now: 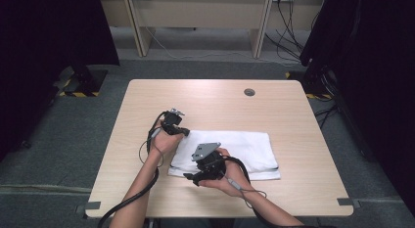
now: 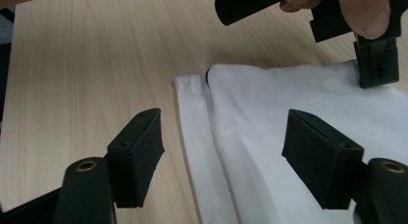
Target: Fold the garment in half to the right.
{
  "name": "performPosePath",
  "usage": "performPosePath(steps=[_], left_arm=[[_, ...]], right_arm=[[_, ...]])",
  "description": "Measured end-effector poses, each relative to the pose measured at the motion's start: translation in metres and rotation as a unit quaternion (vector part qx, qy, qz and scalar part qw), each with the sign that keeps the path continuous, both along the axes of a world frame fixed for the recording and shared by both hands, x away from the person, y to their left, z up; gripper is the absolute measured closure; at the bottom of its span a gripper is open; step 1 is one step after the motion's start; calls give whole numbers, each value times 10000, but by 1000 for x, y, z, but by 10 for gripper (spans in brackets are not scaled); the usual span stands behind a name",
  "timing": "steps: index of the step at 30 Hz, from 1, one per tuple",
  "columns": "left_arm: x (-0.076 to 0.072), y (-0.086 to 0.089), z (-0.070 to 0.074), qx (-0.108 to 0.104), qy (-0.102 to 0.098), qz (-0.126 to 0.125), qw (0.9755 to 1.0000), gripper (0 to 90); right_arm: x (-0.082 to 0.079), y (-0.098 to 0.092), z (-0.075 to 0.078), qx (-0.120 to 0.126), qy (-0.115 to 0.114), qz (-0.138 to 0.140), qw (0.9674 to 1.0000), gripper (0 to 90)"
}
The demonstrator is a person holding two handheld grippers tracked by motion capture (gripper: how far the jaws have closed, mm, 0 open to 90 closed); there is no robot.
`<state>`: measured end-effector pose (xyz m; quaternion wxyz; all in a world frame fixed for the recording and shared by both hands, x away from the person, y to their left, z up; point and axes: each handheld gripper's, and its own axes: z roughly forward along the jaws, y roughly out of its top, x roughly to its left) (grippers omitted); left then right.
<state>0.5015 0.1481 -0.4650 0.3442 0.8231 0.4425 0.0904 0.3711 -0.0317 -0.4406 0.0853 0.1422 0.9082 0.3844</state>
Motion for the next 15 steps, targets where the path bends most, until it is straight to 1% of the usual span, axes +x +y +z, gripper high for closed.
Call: performPosePath(steps=[7,8,10,15], left_arm=[[1,3,-1,-104,24,-25,9999,839],[1,3,-1,-122,29,-24,9999,839],[1,4,-2,-130,31,-31,9999,838],[1,4,-2,-157,49,-26,9999,838]], right_arm=[[2,20,-7,-54,-24,145,9999,372],[2,24,-8,-76,-2,139,9999,374],[3,30,-11,-134,-51,171,9998,384],[6,42,-18,-226,-85,194,9995,401]])
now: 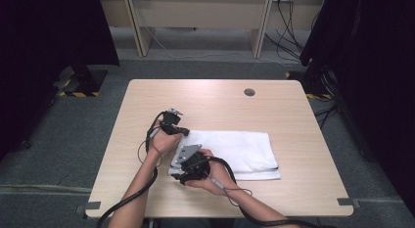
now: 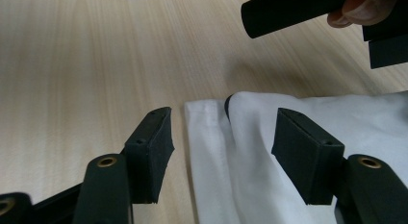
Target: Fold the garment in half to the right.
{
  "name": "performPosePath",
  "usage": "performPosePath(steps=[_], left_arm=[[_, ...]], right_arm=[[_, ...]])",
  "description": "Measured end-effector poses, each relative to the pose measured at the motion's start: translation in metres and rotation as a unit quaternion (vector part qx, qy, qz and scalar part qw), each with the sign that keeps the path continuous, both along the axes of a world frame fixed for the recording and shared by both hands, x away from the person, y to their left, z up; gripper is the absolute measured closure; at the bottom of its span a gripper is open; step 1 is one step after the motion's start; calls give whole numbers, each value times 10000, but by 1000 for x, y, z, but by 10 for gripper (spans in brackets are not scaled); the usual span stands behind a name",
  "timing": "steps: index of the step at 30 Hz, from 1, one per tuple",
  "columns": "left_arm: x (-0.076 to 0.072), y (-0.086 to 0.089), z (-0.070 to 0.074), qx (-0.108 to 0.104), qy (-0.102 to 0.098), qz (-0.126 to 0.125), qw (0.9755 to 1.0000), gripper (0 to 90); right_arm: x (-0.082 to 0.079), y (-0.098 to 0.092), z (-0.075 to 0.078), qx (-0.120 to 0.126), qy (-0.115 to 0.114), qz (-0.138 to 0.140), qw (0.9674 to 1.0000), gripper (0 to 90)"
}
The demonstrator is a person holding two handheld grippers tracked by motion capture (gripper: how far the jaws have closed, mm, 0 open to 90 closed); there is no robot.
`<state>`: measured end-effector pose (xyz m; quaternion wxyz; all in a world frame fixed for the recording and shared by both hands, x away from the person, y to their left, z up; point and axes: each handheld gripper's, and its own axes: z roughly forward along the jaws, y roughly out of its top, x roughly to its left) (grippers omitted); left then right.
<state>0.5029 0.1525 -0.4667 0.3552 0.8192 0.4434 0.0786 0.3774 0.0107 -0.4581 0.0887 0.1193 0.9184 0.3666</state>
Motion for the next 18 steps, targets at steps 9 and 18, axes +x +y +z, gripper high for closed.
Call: performPosePath(steps=[9,18], left_arm=[[0,1,0,-46,13,3,10000,838],[0,0,0,-14,17,7,10000,838]], right_arm=[[6,6,-8,-94,25,0,10000,472],[5,9,-12,-139,-41,43,9999,506]])
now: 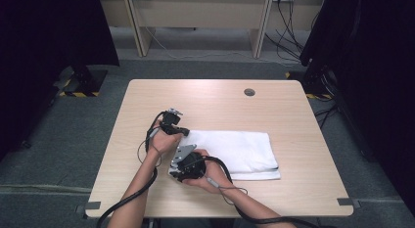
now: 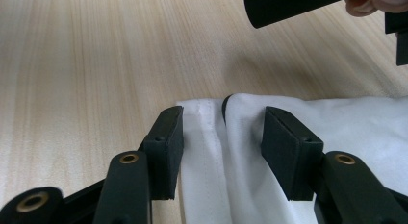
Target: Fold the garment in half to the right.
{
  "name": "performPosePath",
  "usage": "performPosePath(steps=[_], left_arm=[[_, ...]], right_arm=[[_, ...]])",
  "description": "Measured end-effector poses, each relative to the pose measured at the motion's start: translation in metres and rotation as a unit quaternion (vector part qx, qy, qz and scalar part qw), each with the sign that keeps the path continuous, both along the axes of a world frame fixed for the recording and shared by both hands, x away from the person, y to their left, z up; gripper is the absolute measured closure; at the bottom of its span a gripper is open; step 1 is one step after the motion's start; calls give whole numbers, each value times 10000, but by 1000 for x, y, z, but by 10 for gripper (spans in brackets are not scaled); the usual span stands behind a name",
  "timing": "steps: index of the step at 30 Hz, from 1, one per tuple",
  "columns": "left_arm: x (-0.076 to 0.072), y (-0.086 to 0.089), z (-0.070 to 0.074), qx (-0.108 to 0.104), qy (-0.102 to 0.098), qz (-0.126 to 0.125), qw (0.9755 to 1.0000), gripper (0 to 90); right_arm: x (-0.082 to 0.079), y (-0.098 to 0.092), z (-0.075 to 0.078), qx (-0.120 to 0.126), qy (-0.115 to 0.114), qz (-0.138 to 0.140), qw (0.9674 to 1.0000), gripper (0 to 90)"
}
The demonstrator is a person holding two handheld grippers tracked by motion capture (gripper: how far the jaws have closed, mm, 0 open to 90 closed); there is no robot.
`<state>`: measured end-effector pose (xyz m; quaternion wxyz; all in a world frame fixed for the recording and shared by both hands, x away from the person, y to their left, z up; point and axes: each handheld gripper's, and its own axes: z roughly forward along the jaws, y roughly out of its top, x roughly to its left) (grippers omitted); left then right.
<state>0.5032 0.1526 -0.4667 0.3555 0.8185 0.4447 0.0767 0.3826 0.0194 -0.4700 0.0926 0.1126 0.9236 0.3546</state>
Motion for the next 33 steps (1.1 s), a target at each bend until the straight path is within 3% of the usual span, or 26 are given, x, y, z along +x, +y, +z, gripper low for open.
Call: performPosePath(steps=[14,15,16,17,26,33], left_arm=[[-3,-1,0,13,-22,23,10000,839],[-4,-1,0,27,-44,30,10000,839],[-4,-1,0,27,-44,30,10000,840],[-4,-1,0,27,-44,30,10000,840],[-5,-6,4,233,-29,-8,9997,857],[-5,-6,20,302,-90,-5,9995,856]], right_arm=[[-2,2,-2,23,-162,-107,9998,629],[-2,2,-2,23,-162,-107,9998,715],[-2,2,-2,23,-162,-107,9998,715],[-2,2,-2,-10,-262,-146,9995,782],[-6,2,-3,20,-409,-219,9989,831],[-6,0,3,306,-366,-257,9985,834]])
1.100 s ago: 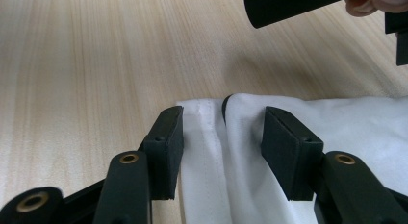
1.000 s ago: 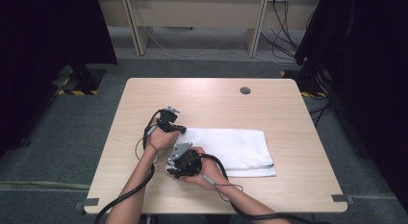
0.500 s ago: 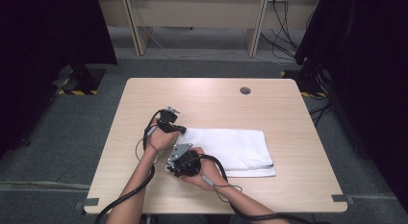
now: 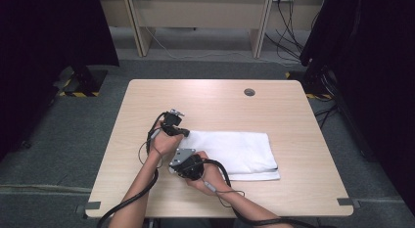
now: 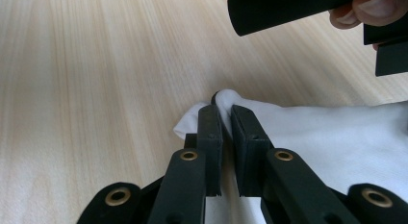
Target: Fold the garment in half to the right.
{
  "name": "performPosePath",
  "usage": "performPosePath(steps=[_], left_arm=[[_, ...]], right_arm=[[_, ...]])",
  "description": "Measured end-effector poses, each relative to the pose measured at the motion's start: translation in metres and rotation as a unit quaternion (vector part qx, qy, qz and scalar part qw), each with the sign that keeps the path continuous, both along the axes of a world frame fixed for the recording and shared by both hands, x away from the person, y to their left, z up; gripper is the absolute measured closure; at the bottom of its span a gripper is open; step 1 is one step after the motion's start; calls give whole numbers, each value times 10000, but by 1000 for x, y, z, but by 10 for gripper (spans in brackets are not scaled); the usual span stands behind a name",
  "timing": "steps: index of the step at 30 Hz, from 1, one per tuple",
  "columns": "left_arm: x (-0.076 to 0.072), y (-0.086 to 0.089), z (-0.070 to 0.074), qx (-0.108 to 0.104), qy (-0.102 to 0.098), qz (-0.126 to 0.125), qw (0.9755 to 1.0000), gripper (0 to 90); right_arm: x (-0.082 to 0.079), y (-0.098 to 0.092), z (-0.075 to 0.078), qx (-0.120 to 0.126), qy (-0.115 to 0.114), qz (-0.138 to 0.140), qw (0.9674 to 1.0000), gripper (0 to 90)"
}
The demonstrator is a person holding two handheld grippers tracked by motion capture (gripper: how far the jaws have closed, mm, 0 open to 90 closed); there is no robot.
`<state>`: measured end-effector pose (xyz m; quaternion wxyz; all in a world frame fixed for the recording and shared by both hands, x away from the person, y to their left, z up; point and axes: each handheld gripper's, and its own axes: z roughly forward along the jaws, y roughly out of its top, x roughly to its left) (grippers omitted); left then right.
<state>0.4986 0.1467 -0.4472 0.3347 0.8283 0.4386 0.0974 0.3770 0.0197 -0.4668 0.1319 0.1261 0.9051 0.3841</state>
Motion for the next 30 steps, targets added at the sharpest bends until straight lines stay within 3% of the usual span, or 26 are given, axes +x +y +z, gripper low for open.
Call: performPosePath(steps=[10,18,30], left_arm=[[1,1,27,157,-91,19,9998,856],[2,3,44,280,-65,29,9996,855],[3,3,70,422,-143,69,9990,855]], right_arm=[[1,-4,24,470,-77,-56,9989,835],[0,-5,40,684,-162,-22,9975,835],[4,-14,68,1136,-154,-61,9934,835]])
